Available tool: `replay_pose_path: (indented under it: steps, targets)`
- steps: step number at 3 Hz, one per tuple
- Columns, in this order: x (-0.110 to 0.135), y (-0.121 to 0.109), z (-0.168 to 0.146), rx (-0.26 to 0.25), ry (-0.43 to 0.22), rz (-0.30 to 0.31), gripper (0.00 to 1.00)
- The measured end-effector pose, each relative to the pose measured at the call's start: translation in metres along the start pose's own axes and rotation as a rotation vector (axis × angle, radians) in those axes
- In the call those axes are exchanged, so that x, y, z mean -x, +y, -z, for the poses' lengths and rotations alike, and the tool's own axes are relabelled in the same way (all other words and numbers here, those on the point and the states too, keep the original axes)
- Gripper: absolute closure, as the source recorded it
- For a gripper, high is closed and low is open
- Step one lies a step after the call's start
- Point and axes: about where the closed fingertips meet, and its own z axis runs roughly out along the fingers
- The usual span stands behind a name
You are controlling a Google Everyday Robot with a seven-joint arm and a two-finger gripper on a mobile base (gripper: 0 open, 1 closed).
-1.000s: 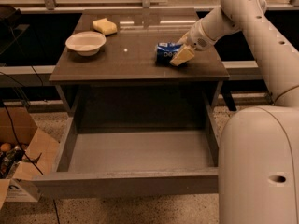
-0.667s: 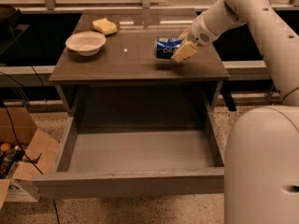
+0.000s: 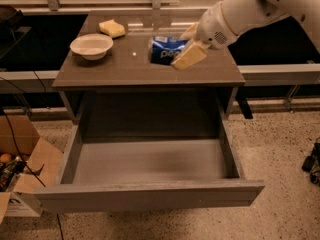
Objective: Place pepsi can into top drawer
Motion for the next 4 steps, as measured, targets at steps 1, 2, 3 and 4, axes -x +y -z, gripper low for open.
replay_pose_path:
  steps: [1, 2, 3, 4]
  targets:
    - [0.004, 0.058, -0.036, 0.096, 0.018, -0.038, 1.00]
    - [-0.025, 0.112, -0.096, 0.209, 0.072, -0.114, 1.00]
    - [-0.064, 0.156, -0.145, 0.289, 0.119, -0.208, 1.00]
    - [-0.100, 0.178, -0.177, 0.299, 0.159, -0.286, 0.81]
